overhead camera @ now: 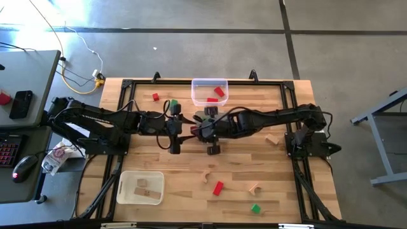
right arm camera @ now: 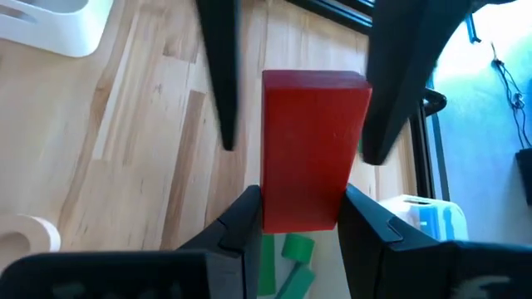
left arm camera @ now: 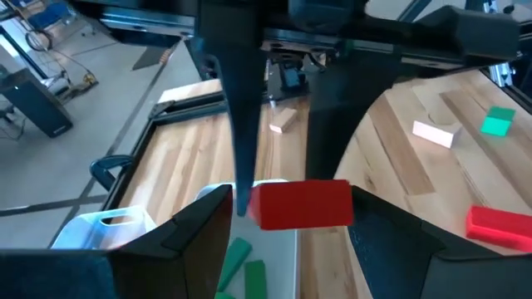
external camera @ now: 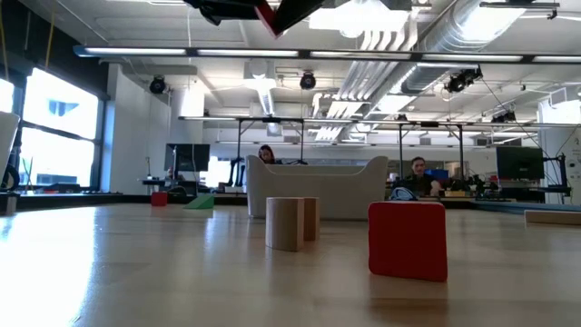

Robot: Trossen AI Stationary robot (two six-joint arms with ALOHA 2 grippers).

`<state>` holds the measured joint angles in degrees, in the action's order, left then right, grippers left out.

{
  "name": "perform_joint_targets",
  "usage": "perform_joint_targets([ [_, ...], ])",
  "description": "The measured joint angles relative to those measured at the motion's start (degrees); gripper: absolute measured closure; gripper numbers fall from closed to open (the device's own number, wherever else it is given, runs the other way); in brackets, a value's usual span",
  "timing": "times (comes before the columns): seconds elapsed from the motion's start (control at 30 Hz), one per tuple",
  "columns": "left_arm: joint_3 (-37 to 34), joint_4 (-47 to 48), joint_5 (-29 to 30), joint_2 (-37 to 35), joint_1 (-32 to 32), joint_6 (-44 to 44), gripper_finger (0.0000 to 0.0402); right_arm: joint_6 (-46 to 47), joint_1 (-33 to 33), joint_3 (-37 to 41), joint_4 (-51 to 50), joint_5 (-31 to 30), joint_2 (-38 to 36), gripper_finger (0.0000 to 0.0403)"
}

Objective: Sort & place blocks by color
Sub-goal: Put the right red rectangular block into the transparent bin

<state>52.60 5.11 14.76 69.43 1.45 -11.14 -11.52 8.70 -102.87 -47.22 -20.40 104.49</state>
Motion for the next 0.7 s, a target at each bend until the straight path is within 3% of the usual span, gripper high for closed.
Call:
perform_joint_targets([
  [0.2,0.0,0.02,0.05,0.0,-0.01,-0.02,0.0202,0.52,-0.84,0.0,0.26,0.04,0.0,0.0309],
  [0.5,0.0,0.17,0.51,0.0,-0.47,-2.48,0.0294,1.2,-1.77,0.0,0.12,2.8,0.0,0.0309],
  [0.57,0.0,0.19,0.49,0.0,-0.94,-2.72,0.0296,1.17,-1.92,0.0,0.09,2.76,0.0,0.0307],
  [0.7,0.0,0.13,0.19,-0.02,-2.05,-4.31,0.0296,0.96,-2.03,0.0,0.08,1.91,0.0,0.0255],
])
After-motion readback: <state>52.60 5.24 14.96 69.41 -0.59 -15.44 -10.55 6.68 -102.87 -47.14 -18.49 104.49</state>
